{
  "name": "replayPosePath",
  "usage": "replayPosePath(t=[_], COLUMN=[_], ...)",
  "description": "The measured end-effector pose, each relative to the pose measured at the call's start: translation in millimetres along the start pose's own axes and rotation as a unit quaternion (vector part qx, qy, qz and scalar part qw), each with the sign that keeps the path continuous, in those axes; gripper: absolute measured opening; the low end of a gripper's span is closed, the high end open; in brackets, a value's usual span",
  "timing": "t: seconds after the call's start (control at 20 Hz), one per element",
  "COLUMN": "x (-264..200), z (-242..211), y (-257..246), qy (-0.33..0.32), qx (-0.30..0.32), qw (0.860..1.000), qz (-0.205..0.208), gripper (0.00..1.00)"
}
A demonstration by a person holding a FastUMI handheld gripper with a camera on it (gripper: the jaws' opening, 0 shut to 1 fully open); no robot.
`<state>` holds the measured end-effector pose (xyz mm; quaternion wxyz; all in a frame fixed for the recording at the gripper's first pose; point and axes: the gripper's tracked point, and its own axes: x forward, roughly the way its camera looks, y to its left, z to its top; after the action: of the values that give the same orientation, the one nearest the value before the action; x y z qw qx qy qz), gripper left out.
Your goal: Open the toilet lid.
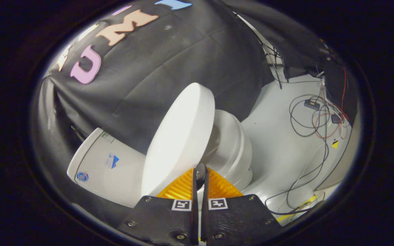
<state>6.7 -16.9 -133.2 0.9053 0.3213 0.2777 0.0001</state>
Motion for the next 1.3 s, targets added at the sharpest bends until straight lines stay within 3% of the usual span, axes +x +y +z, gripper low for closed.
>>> replayPosePath(t=[0.55,0.9,1.3], x=[-30.0,-42.8,-55.1], z=[19.9,28.6,36.4], y=[53.4,80.5,113.7], qy=[-0.036,-0.047,-0.071], qx=[-0.103,-0.106,-0.167], qw=[0.994,0.993,0.983], qz=[0.021,0.033,0.029], gripper=[0.04,0.04,0.04])
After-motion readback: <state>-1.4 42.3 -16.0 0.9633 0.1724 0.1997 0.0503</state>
